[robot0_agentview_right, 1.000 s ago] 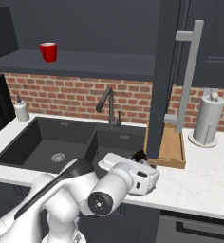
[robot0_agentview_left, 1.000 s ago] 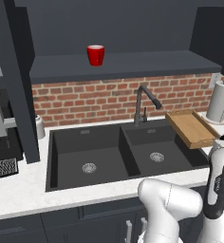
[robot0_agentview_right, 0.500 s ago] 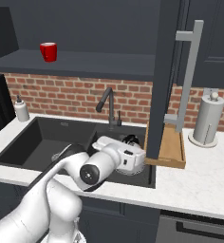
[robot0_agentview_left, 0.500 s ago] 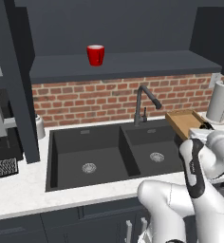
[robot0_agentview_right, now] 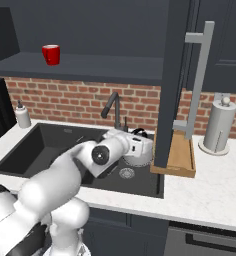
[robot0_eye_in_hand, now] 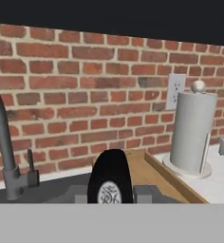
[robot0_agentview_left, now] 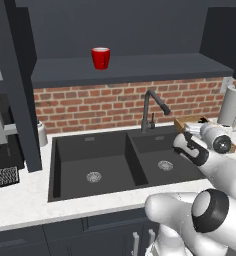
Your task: Pick the kettle from the counter and place it on the tray. Then pick the mug from the cabinet and place it on the tray. Then close the cabinet doors.
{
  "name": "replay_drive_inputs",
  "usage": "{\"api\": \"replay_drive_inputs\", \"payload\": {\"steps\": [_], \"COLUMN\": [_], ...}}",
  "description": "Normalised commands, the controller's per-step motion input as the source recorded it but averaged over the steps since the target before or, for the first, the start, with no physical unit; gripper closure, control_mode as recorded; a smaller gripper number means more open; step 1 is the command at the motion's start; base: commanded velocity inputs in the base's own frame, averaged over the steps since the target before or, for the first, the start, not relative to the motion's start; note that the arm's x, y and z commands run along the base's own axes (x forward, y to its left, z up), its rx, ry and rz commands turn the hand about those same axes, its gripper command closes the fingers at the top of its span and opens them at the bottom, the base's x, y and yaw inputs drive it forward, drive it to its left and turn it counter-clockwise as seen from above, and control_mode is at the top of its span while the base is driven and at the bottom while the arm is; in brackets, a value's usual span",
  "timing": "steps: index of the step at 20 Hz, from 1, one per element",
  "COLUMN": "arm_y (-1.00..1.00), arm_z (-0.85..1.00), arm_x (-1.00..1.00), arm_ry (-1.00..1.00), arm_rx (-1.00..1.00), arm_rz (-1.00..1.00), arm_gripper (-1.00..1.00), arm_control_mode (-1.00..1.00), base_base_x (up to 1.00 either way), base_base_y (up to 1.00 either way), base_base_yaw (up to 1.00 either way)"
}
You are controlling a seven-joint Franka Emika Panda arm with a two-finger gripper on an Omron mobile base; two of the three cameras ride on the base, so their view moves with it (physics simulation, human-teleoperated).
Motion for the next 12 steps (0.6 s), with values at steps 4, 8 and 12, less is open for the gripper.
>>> {"api": "replay_drive_inputs", "payload": {"steps": [4, 8, 12], "arm_y": [-0.19, -0.14, -0.16], "arm_z": [0.00, 0.00, 0.01], "arm_x": [0.49, 0.44, 0.51], "arm_ry": [0.07, 0.00, 0.00], "arm_rx": [-0.01, 0.00, 0.00], "arm_rz": [0.03, 0.04, 0.04], "arm_gripper": [1.00, 1.00, 1.00], "arm_control_mode": [-1.00, -1.00, -1.00], "base_base_x": [0.00, 0.00, 0.00], "base_base_y": [0.00, 0.00, 0.00], "base_base_yaw": [0.00, 0.00, 0.00]}}
